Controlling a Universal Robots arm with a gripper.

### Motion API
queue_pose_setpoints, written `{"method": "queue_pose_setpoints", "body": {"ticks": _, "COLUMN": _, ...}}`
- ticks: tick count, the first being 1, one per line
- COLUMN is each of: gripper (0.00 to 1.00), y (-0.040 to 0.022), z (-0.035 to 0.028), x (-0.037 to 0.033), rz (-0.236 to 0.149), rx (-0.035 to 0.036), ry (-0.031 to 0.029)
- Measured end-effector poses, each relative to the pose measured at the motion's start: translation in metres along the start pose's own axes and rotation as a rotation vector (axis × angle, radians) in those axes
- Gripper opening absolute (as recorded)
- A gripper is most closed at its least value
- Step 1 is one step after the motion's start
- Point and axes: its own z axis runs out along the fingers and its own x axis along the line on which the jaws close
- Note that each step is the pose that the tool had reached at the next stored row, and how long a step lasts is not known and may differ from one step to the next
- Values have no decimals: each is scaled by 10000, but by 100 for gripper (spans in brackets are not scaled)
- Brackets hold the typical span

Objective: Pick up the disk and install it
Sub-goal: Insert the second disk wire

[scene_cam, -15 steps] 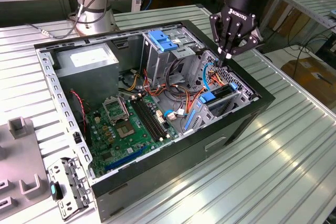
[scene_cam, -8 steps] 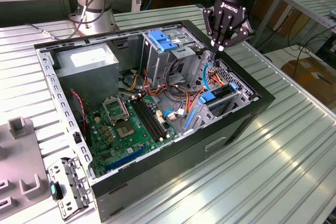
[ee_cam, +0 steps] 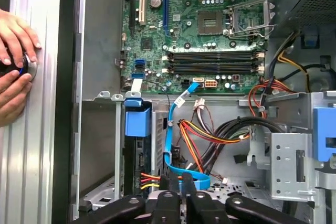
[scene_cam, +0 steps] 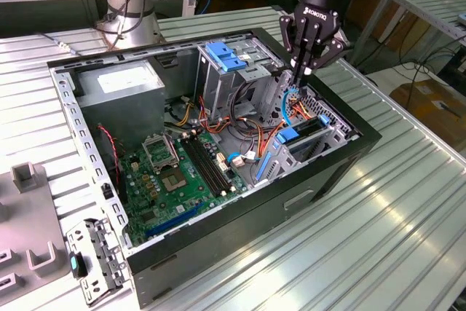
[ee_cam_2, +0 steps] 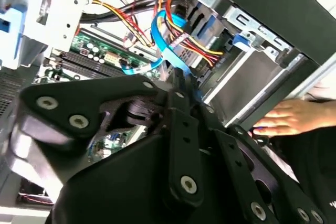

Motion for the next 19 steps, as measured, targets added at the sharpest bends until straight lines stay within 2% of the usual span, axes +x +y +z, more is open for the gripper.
{"method": "queue_pose_setpoints", "body": {"ticks": 1, "gripper": 24, "y": -3, "z": 2, "x": -26, "rz": 12, "rx": -2, "ry": 180}}
{"method": "queue_pose_setpoints", "body": {"ticks": 2, "gripper": 24, "y": -3, "z": 2, "x": -38, "rz": 19, "rx": -4, "ry": 297}}
{"method": "queue_pose_setpoints", "body": {"ticks": 4, "gripper": 24, "y": -4, "z": 1, "x": -49, "rz": 59, "rx": -13, "ry": 758}}
{"method": "queue_pose_setpoints", "body": {"ticks": 5, "gripper": 24, "y": -3, "z": 0, "x": -50, "rz": 76, "rx": -17, "ry": 928}}
{"method": "queue_pose_setpoints", "body": {"ticks": 7, "gripper": 24, "y": -4, "z": -2, "x": -60, "rz": 91, "rx": -21, "ry": 1142}}
{"method": "queue_pose_setpoints", "body": {"ticks": 8, "gripper": 24, "y": -7, "z": -4, "x": -72, "rz": 96, "rx": -22, "ry": 1209}}
{"method": "queue_pose_setpoints", "body": {"ticks": 9, "gripper": 24, "y": -10, "z": -6, "x": -83, "rz": 97, "rx": -23, "ry": 1231}}
{"method": "queue_pose_setpoints", "body": {"ticks": 15, "gripper": 24, "y": -33, "z": 16, "x": -160, "rz": 96, "rx": -33, "ry": 1239}}
{"method": "queue_pose_setpoints", "body": {"ticks": 17, "gripper": 24, "y": -36, "z": 55, "x": -170, "rz": 99, "rx": -33, "ry": 1310}}
{"method": "queue_pose_setpoints", "body": {"ticks": 19, "gripper": 24, "y": -39, "z": 91, "x": -178, "rz": 104, "rx": -34, "ry": 1405}}
